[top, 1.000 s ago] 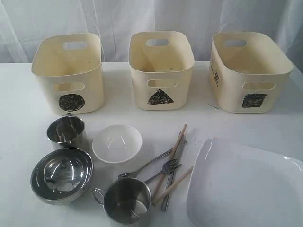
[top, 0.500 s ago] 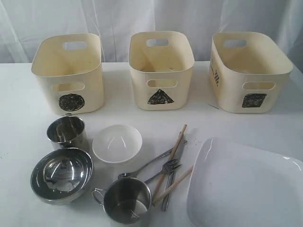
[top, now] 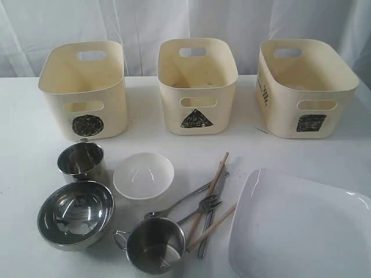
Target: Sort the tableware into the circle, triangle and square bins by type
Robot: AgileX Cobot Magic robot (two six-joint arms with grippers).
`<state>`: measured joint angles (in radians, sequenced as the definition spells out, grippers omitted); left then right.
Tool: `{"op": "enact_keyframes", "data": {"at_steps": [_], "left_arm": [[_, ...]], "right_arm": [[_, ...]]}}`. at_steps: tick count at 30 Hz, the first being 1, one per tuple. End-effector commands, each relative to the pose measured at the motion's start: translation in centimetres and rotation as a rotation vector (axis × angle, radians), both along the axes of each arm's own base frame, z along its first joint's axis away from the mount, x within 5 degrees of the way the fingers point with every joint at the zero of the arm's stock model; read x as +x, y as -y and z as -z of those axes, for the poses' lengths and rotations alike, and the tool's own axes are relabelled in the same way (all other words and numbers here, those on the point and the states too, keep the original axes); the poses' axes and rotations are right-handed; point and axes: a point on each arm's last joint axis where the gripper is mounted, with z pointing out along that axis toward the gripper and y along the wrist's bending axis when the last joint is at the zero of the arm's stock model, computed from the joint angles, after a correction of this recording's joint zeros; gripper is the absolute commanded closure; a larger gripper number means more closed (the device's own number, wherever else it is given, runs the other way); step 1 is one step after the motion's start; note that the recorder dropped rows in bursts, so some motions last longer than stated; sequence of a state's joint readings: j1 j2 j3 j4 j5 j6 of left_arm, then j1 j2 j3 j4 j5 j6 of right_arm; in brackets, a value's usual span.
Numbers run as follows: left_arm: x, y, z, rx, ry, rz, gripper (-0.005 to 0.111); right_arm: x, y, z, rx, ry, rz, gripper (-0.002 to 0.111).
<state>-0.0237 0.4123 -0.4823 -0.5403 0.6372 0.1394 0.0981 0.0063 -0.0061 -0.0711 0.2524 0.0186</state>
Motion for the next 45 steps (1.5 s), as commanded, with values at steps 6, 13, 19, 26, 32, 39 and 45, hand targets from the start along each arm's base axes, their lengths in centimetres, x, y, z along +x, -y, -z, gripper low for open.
{"op": "enact_keyframes", "data": {"at_steps": [6, 13, 19, 26, 32, 39, 45], "left_arm": [[8.2, 0.8, -1.1, 0.102, -0.277, 0.205, 0.06], [12.0, 0.7, 0.9, 0.165, -0.399, 0.275, 0.044], [13.4, 0.7, 2.9, 0.186, -0.464, 0.32, 0.043], [15.1, 1.0, 5.3, 0.201, -0.526, 0.346, 0.043], [16.4, 2.0, 7.5, 0.251, -0.535, 0.368, 0.043], [17.6, 1.5, 10.0, 0.321, -0.576, 0.369, 0.043], [18.4, 1.4, 12.3, 0.329, -0.627, 0.362, 0.043]], "right_arm": [[0.0, 0.1, 0.1, 0.001, 0.006, 0.01, 0.08], [0.0, 0.1, 0.1, 0.001, 0.006, 0.01, 0.08], [0.0, 0.1, 0.1, 0.001, 0.006, 0.01, 0.08], [0.0, 0.1, 0.1, 0.001, 0.006, 0.01, 0.08], [0.0, 0.1, 0.1, 0.001, 0.006, 0.01, 0.08], [0.0, 0.1, 0.1, 0.001, 0.006, 0.01, 0.08], [0.0, 0.1, 0.1, 0.001, 0.006, 0.01, 0.08]]}}
